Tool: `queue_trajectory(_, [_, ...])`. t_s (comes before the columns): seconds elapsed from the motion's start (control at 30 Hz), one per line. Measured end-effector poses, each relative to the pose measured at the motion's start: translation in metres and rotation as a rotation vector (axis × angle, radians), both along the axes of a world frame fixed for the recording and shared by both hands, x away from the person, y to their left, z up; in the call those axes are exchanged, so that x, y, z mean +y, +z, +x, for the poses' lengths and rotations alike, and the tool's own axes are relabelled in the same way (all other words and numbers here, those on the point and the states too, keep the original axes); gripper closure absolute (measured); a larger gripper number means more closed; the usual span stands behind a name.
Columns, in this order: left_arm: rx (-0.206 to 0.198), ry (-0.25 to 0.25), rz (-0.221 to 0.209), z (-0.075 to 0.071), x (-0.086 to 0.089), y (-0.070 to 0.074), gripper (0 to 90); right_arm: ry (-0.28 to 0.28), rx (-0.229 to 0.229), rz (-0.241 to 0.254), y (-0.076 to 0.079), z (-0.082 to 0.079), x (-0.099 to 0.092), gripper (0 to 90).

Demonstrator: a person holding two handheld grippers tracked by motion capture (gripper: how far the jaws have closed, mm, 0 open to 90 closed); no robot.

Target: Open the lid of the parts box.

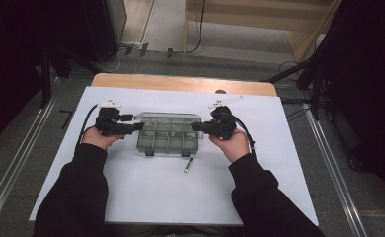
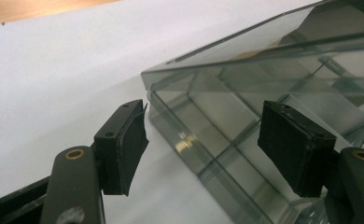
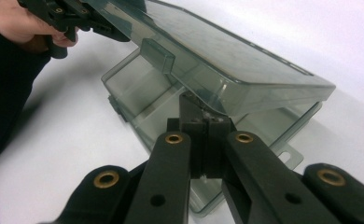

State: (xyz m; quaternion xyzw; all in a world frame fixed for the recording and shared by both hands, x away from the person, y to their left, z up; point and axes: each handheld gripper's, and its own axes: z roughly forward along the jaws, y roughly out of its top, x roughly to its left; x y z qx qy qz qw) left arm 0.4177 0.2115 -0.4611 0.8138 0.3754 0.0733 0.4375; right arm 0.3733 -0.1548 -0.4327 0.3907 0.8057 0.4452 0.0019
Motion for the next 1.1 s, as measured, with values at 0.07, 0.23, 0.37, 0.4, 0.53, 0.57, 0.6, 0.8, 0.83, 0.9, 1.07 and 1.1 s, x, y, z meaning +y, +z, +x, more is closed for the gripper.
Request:
queue_trajectory(0.07, [-0.003,-0.003,-0.014,0.0013,-0.0015,0.0010,31.5,-0.004,-0.005,-0.005,0.0008,0.0015,0.0004,90.0])
queue_trajectory(0.23, [-0.018,0.000,-0.033,0.0018,-0.0022,0.0036,39.2,-0.010,-0.012,-0.005,0.0023,0.0035,0.0014,90.0])
queue_trajectory(0.37, [-0.031,-0.002,-0.020,-0.0002,-0.0031,0.0054,48.5,-0.005,-0.006,-0.007,0.0015,0.0033,0.0017,90.0])
queue_trajectory(0.4, [-0.028,0.000,-0.013,-0.0009,-0.0031,0.0059,51.0,-0.004,-0.004,-0.006,0.0011,0.0034,0.0019,90.0])
queue_trajectory(0.53, [-0.029,0.008,-0.037,-0.0011,-0.0013,0.0077,57.1,0.001,-0.003,-0.011,0.0000,0.0030,0.0030,88.5])
queue_trajectory(0.57, [-0.025,0.008,-0.053,-0.0007,-0.0007,0.0080,57.1,-0.001,-0.003,-0.012,-0.0003,0.0021,0.0033,87.9])
queue_trajectory(0.6, [-0.023,0.007,-0.060,-0.0007,-0.0008,0.0081,58.8,-0.001,-0.004,-0.011,-0.0007,0.0016,0.0032,87.3])
queue_trajectory(0.8, [-0.021,-0.002,-0.044,0.0003,-0.0015,0.0069,63.7,-0.006,-0.003,-0.006,-0.0024,-0.0024,0.0001,83.2])
queue_trajectory(0.83, [-0.025,-0.004,-0.042,0.0005,-0.0013,0.0070,63.9,-0.008,0.000,-0.007,-0.0028,-0.0027,-0.0004,82.1])
queue_trajectory(0.9, [-0.025,-0.003,-0.046,0.0010,-0.0003,0.0078,63.9,-0.013,-0.004,-0.005,-0.0042,-0.0036,-0.0015,81.0])
queue_trajectory(1.07, [-0.023,-0.004,-0.048,0.0012,-0.0001,0.0087,65.1,-0.014,0.004,-0.008,-0.0059,-0.0034,-0.0009,79.8])
queue_trajectory(1.1, [-0.024,-0.005,-0.047,0.0012,-0.0001,0.0087,65.1,-0.013,0.002,-0.012,-0.0061,-0.0039,-0.0008,78.9])
